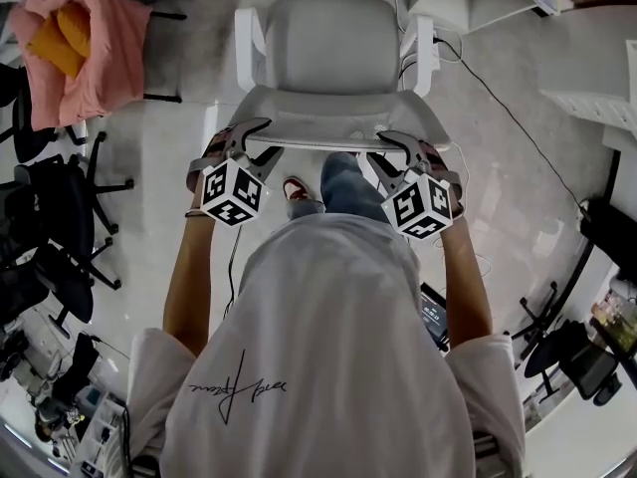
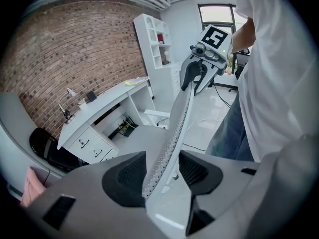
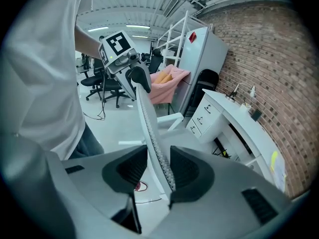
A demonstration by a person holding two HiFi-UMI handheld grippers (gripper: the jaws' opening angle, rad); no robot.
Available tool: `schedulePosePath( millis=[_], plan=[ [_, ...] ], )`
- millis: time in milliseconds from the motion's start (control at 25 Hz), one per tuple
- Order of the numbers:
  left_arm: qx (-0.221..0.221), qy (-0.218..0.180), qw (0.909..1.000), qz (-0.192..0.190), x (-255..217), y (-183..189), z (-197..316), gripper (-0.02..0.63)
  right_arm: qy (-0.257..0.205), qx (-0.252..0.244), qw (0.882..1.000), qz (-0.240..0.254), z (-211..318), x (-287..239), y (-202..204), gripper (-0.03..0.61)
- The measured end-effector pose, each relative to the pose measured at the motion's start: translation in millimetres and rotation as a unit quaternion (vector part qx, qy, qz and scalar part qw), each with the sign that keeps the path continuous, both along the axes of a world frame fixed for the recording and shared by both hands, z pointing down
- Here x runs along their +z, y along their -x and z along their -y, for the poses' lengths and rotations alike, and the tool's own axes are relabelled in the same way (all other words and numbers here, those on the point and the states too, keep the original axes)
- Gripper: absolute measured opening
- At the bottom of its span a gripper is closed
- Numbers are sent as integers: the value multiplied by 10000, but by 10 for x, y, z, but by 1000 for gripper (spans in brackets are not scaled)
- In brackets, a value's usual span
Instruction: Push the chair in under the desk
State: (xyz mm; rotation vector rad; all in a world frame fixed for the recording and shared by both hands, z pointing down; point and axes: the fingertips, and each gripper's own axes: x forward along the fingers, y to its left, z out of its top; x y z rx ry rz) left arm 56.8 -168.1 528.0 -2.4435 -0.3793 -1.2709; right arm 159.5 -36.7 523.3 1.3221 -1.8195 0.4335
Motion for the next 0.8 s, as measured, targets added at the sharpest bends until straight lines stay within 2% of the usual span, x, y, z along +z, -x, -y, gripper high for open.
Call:
schedulePosePath(
  millis=[800],
  plan=[
    [340,-36,9994,-19,20,-696,185,204,-108,310,9994,-142,113,7,-595,156]
  ],
)
